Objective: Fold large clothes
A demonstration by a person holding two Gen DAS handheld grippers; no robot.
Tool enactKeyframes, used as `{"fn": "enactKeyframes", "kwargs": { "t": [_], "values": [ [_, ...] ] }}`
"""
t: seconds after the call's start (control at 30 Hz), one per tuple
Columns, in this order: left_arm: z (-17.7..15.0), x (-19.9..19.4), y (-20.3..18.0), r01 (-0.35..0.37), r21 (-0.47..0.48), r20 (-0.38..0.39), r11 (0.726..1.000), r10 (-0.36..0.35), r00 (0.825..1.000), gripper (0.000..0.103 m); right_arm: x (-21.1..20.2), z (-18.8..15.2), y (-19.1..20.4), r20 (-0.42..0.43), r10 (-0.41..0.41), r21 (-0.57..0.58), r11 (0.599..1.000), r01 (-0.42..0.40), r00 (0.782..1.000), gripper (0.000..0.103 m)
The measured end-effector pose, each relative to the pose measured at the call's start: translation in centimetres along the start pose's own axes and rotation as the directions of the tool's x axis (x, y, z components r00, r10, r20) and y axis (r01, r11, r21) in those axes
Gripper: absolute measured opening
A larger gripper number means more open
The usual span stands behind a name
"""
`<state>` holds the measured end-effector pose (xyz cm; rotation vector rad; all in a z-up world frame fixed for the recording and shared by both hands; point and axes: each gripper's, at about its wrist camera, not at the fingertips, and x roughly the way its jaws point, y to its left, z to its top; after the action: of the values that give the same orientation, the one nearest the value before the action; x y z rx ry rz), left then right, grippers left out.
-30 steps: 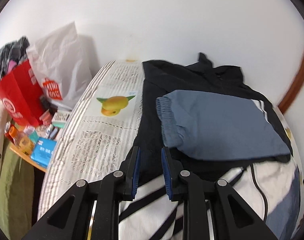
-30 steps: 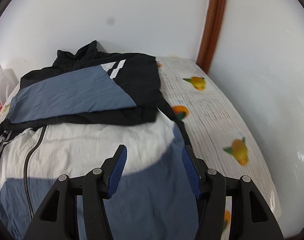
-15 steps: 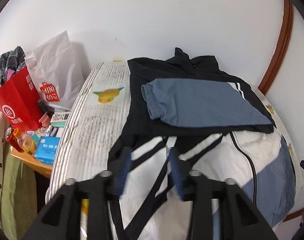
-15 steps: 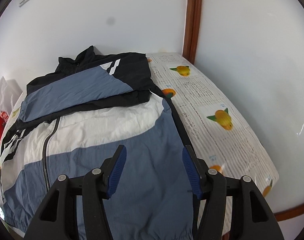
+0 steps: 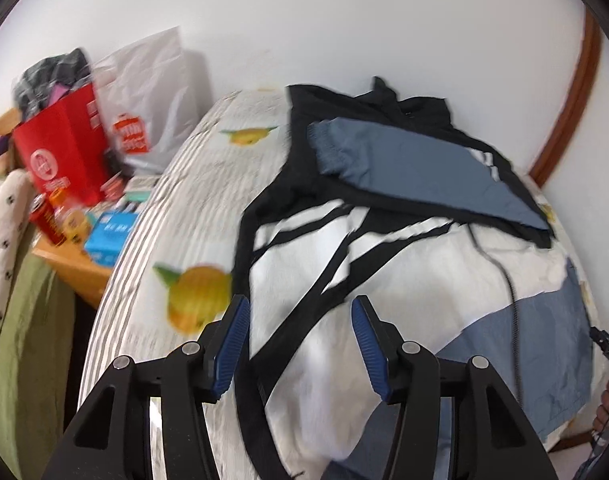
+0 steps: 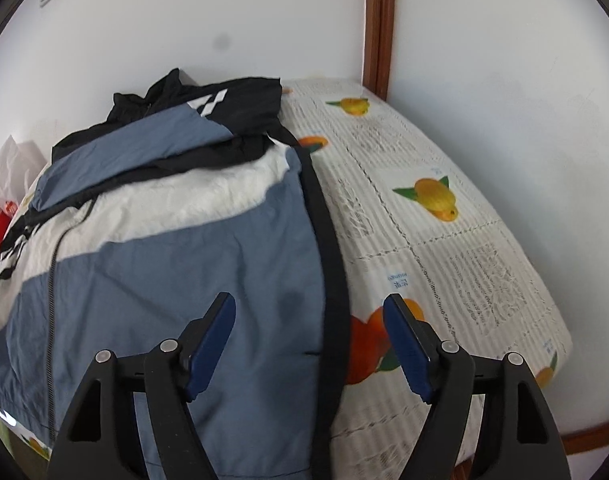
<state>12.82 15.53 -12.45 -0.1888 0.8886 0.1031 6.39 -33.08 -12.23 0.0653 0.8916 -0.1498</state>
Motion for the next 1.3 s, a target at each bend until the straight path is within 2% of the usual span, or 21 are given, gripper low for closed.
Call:
{"fn": "enactKeyframes", "kwargs": {
  "t": [0.13, 0.27, 0.33, 0.5, 0.6, 0.7, 0.77, 0.83, 1.0, 1.07, 1.17, 1.3],
  "values": [
    [-2.0, 0.5, 1.1, -0.010, -0.072, -0.041, 0.997, 0.007, 0.999, 0.051, 1.9, -0.2, -1.5, -0.042, 0.044, 0.002, 0.999, -0.044, 0.998, 0.075],
    [-3.7, 1.7, 1.5, -0.036, -0.072, -0.085, 0.997, 0.030, 0.996, 0.051, 3.7, -0.8, -2.0, -0.081, 0.091, 0.001, 0.996, -0.091, 0.993, 0.076],
    [-4.4, 2.2, 1.6, -0.021, -0.079, -0.108, 0.997, 0.012, 0.994, 0.051, 3.8, -1.2, -1.7, -0.053, 0.083, -0.018, 0.996, -0.084, 0.995, 0.076],
    [-4.7, 2.5, -0.2, -0.054, 0.025, -0.096, 0.998, 0.057, 0.994, 0.053, 3.6, -1.9, -0.3, -0.035, 0.062, -0.059, 0.996, -0.064, 0.997, 0.077],
    [-4.8, 2.6, -0.9, -0.065, 0.064, -0.092, 0.996, 0.070, 0.993, 0.053, 3.3, -2.7, 0.3, -0.008, 0.029, -0.067, 0.997, -0.030, 1.000, 0.073],
    [-5.2, 2.2, -1.2, -0.050, 0.109, -0.102, 0.993, 0.061, 0.993, 0.054, 2.7, -3.3, 0.6, 0.005, 0.011, -0.051, 0.999, -0.011, 1.000, 0.062],
    [-5.4, 2.0, -1.1, -0.030, 0.124, -0.097, 0.992, 0.042, 0.994, 0.053, 2.1, -3.8, 1.1, 0.008, 0.007, -0.049, 0.999, -0.007, 1.000, 0.050],
    [-5.6, 1.9, -0.9, -0.022, 0.143, -0.085, 0.989, 0.035, 0.996, 0.052, 1.7, -4.3, 1.6, 0.021, -0.010, -0.057, 0.998, 0.011, 1.000, 0.044],
    [-5.5, 1.5, -0.3, -0.023, 0.145, -0.081, 0.989, 0.035, 0.996, 0.030, 1.6, -4.1, 2.1, 0.000, -0.020, 0.006, 1.000, 0.020, 1.000, 0.029],
    [-5.5, 1.4, 0.1, -0.029, 0.134, -0.079, 0.991, 0.040, 0.996, 0.020, 1.4, -4.2, 2.8, -0.011, -0.024, -0.004, 1.000, 0.024, 1.000, 0.013],
    [-5.6, 1.3, 0.6, -0.017, 0.114, -0.082, 0.993, 0.026, 0.996, 0.011, 1.1, -4.3, 3.8, -0.014, -0.040, -0.049, 0.998, 0.040, 0.999, 0.007],
    [-5.5, -0.2, 1.3, 0.000, 0.067, -0.059, 0.998, 0.004, 0.998, 0.008, -0.4, -4.5, 3.5, 0.011, -0.020, -0.028, 0.999, 0.020, 1.000, 0.005]
  ]
}}
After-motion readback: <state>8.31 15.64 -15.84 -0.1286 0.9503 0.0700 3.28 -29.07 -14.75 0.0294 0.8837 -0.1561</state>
